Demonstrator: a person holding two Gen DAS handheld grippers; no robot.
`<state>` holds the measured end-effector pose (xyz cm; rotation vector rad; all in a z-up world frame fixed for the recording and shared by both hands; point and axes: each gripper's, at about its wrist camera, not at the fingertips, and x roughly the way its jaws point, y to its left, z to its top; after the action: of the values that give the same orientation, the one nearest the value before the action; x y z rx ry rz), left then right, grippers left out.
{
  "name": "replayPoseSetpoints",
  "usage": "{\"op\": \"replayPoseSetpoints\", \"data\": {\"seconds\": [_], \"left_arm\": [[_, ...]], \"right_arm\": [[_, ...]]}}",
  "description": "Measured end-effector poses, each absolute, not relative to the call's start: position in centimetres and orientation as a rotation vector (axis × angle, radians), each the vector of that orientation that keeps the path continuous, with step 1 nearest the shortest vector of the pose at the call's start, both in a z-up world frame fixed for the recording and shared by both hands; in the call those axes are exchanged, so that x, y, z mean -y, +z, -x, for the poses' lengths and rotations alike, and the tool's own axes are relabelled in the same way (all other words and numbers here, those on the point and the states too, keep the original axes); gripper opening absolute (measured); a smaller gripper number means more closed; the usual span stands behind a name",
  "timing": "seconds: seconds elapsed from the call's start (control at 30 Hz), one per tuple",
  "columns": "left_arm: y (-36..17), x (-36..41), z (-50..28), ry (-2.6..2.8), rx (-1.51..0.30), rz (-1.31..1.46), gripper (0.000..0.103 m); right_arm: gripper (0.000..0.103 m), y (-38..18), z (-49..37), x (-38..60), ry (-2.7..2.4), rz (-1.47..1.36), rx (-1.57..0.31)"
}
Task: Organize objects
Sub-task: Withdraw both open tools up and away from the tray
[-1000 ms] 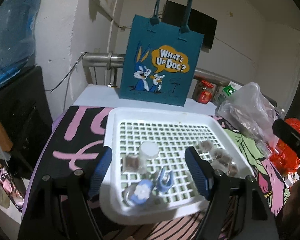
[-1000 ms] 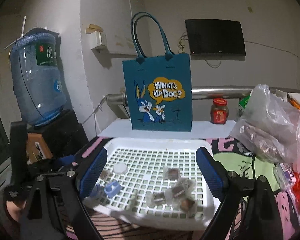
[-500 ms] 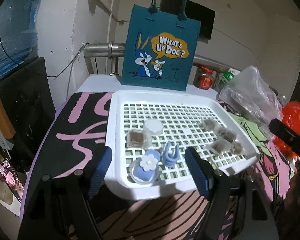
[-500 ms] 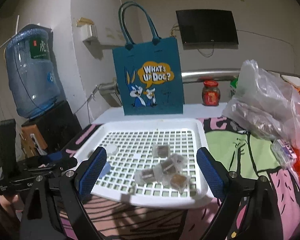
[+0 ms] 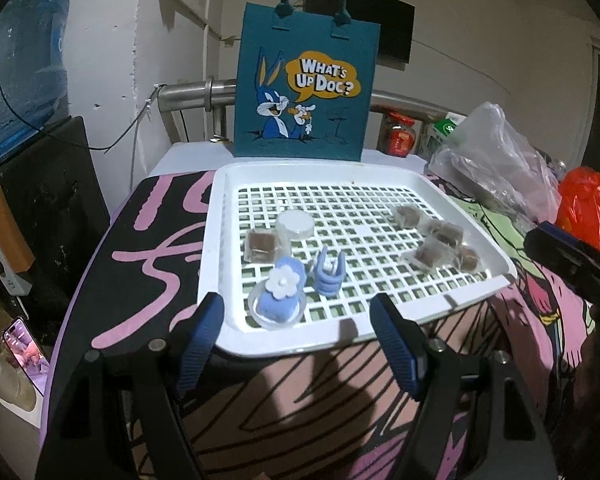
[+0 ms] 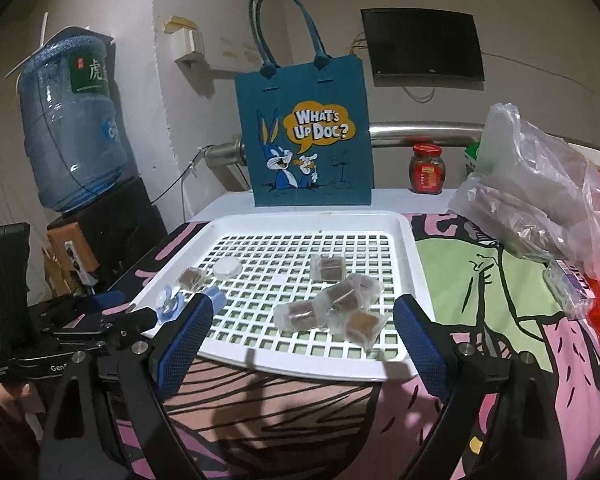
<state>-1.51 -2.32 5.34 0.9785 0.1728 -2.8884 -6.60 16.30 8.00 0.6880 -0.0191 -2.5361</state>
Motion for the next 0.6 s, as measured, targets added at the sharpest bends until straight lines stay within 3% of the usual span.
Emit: {"op": "replayPoseSetpoints", "data": {"seconds": [0.6], "left_arm": [[4.9,1.5,-0.2,-2.889,-0.13,-1.001,0.075]], "right_arm": [[0.092,7.3,4.7,-16.2,-2.512,-0.683,-0.012]]}}
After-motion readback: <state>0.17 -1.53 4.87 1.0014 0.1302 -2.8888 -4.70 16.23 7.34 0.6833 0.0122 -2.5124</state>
